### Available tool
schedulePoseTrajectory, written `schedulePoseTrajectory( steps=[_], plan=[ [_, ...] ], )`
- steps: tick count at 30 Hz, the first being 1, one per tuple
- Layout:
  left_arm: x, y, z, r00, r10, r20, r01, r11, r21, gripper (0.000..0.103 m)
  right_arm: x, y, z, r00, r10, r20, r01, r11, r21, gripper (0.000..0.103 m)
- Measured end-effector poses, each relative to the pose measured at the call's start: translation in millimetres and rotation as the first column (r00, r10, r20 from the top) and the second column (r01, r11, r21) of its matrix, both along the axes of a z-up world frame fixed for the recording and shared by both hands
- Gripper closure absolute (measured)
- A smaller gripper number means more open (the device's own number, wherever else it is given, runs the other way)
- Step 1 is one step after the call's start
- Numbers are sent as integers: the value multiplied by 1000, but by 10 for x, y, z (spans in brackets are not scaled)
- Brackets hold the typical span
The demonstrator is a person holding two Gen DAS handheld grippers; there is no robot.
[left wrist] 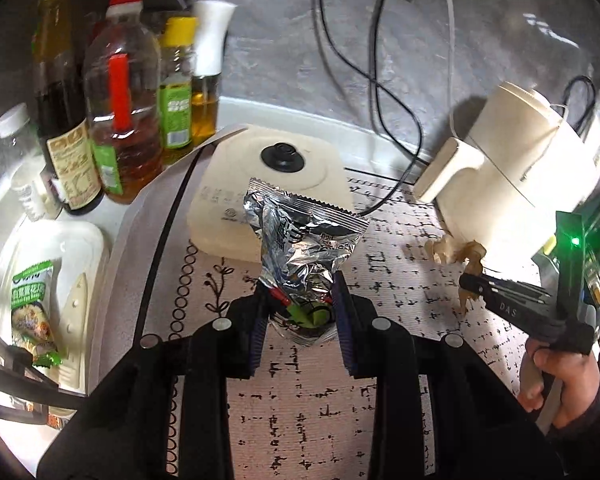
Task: Collect trash
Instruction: 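Carry the chip bag and brown paper over the bin with both tools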
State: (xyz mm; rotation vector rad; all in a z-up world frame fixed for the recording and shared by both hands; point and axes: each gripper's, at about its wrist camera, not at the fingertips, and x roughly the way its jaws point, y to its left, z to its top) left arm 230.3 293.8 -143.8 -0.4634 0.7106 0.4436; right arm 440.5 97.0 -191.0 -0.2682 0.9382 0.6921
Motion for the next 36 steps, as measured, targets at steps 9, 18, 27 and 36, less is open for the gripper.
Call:
schedulePoseTrajectory(
  steps=[9,18,27,36],
  plan=[
    [51,-219,-11,985,-170,22,170,985,4,72,-473,-511,160,987,-159,6,159,987,35,89],
    [116,-693,-9,934,-357,11,356,934,11,72,-909,-1173,212,946,-323,-18,324,943,80,89],
    [227,-1586,70,854,-519,34,519,854,14,72,-1238,-2206,405,875,-483,14,477,868,137,89],
    [144,-3055,138,715,-697,56,697,717,24,72,-2004,-3785,426,753,-658,8,652,748,125,89]
  ],
)
